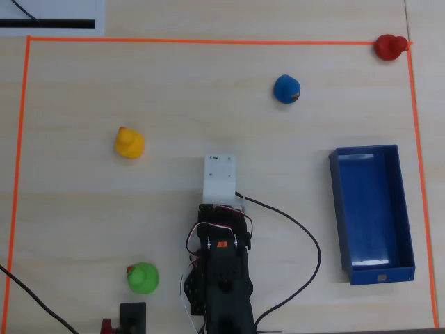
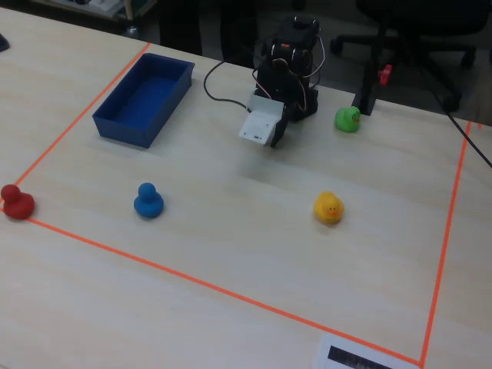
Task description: Grasp green duck and put it into box.
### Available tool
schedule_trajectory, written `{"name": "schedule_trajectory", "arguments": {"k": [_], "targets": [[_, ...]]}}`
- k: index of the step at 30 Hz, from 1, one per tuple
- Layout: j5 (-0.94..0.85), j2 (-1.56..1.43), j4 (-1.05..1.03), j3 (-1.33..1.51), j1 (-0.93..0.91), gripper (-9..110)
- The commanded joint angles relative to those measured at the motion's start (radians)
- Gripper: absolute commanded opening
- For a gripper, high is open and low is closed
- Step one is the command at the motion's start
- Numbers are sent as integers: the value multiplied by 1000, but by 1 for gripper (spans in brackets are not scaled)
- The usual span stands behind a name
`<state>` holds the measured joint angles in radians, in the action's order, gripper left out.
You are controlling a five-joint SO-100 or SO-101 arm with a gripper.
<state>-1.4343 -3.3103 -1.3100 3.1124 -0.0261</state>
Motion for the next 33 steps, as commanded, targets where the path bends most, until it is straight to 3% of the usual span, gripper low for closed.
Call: {"name": "schedule_trajectory", "arguments": {"k": [1, 24, 33], "targets": [[5, 0, -15, -2, 8, 5], [5, -2, -15, -2, 34, 5], [-8, 20, 23, -11, 25, 0]]}}
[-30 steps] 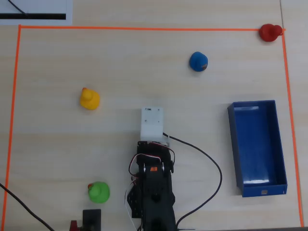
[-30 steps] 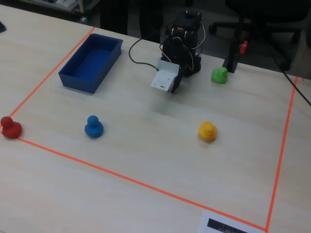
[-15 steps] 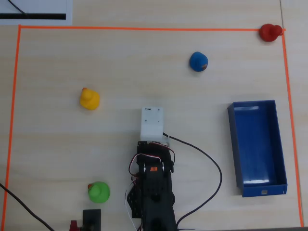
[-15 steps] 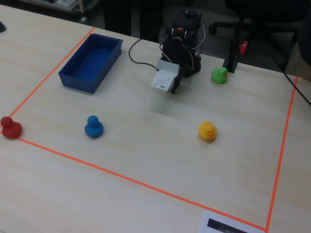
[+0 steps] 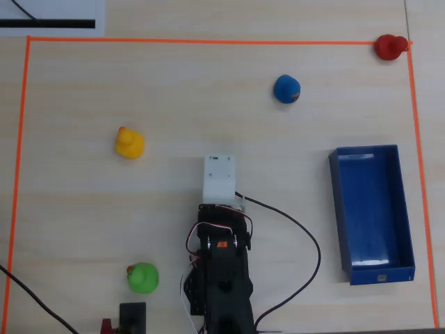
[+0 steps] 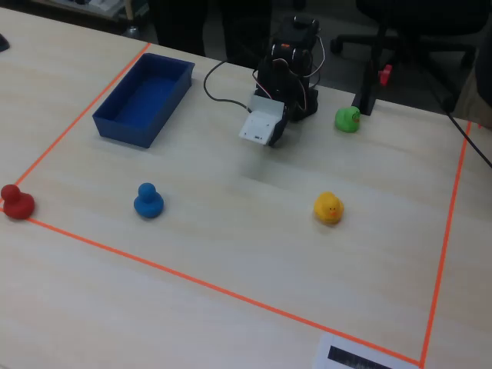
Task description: Grasp green duck and put it into box.
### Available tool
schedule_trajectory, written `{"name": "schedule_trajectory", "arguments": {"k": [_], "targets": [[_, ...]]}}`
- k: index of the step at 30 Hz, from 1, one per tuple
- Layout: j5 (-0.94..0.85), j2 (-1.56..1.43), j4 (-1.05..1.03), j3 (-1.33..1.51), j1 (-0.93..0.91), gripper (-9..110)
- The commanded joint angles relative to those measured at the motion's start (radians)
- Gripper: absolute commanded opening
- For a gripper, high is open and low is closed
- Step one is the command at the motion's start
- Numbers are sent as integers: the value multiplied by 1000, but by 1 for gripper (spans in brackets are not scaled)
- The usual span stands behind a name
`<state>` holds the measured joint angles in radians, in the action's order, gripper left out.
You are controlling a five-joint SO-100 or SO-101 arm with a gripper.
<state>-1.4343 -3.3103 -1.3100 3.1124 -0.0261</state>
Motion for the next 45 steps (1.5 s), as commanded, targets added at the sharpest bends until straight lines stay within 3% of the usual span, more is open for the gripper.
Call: {"name": "schedule_trajectory", "arguments": {"k": [1, 7, 10, 17, 24, 31, 36, 45], "targets": [[-11, 61, 60, -32, 35, 0], [-2, 403, 405, -259, 255, 15], [20, 482, 454, -397, 420, 15], [164, 719, 319, -706, 683, 24], [545, 979, -81, -992, 884, 32], [813, 1089, -324, -1149, 1039, 46], [957, 1126, -351, -1134, 1123, 48], [916, 1005, -236, -854, 1184, 46]]}}
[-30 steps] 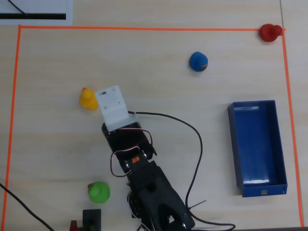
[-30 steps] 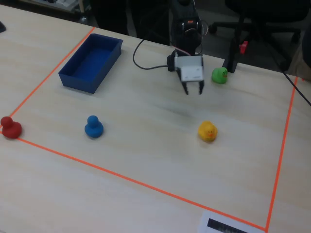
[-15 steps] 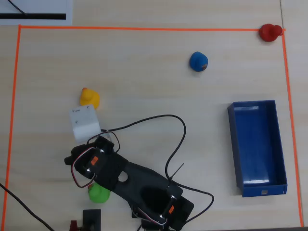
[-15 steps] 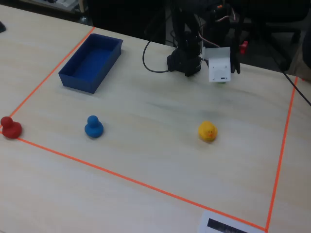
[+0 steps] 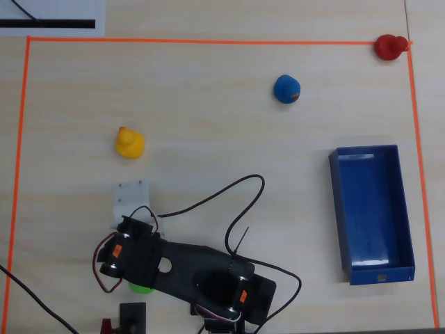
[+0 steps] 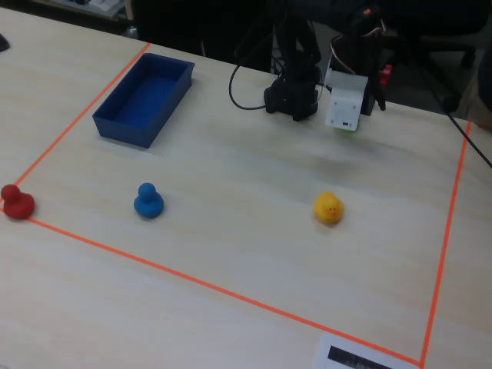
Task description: Grasp green duck and put it into box.
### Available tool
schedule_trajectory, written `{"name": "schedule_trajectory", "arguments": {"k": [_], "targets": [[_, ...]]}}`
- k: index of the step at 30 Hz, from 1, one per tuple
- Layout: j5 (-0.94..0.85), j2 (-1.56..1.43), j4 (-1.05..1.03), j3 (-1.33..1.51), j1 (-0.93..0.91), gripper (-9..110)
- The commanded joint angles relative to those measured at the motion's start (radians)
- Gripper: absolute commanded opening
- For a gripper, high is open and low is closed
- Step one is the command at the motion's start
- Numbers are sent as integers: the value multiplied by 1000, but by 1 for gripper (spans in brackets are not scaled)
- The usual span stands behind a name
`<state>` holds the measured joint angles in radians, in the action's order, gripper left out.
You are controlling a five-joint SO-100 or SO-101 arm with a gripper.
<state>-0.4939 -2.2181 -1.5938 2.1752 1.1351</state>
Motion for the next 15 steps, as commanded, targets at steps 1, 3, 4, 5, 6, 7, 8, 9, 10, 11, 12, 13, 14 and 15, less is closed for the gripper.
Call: {"name": "schedule_trajectory", "arguments": {"k": [1, 3, 4, 5, 6, 7, 8, 9, 10, 11, 12, 13, 14, 15], "targets": [[-31, -117, 66, 114, 34, 45], [-64, -167, 107, 167, 67, 42], [-81, -193, 141, 192, 87, 40], [-101, -215, 176, 215, 109, 39], [-115, -233, 204, 235, 135, 38], [-117, -242, 227, 249, 163, 38], [-117, -247, 244, 259, 190, 37], [-115, -249, 259, 268, 216, 37], [-107, -249, 270, 275, 238, 38], [-100, -245, 279, 279, 255, 38], [-92, -241, 284, 281, 268, 39], [-81, -235, 287, 284, 282, 39], [-74, -229, 288, 291, 296, 39], [-66, -225, 291, 301, 307, 39]]}}
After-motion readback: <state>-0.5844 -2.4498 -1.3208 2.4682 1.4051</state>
